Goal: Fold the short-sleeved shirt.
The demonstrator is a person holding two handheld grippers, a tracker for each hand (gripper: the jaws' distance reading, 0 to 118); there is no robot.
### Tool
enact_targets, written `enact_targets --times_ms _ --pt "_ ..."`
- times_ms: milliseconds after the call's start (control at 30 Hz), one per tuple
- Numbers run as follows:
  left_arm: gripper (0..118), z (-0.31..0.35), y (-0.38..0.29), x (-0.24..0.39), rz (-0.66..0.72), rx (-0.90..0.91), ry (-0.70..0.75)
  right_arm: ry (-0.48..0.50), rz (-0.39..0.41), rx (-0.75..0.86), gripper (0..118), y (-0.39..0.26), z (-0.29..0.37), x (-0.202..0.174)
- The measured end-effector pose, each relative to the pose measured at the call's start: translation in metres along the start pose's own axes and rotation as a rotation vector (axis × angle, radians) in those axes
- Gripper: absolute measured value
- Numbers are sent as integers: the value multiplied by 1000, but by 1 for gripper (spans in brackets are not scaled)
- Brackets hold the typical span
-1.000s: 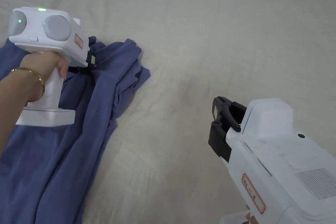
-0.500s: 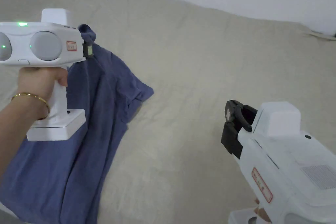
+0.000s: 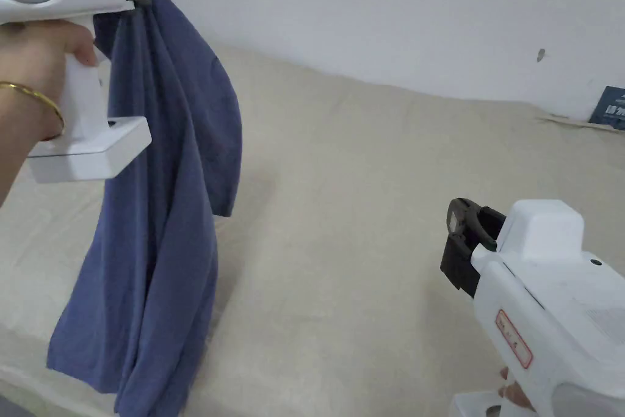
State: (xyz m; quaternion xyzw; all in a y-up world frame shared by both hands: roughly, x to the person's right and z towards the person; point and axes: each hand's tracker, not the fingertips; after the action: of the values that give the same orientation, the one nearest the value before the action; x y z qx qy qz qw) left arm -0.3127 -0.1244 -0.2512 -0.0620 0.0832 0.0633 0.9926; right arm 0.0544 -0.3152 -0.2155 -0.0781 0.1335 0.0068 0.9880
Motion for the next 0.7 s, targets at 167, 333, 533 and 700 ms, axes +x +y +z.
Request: enact_targets --times_ms 167,333,533,700 --pt "0 1 52 25 -76 64 7 -57 -34 12 0 -4 0 18" --pt "0 -16 95 68 -129 105 -12 -144 -57 13 0 -3 -2 24" --pt "0 -43 105 142 -181 135 -120 -250 -62 26 0 7 122 103" --pt "0 -72 55 217 -223 46 -257 -326 -97 8 0 4 140 132"
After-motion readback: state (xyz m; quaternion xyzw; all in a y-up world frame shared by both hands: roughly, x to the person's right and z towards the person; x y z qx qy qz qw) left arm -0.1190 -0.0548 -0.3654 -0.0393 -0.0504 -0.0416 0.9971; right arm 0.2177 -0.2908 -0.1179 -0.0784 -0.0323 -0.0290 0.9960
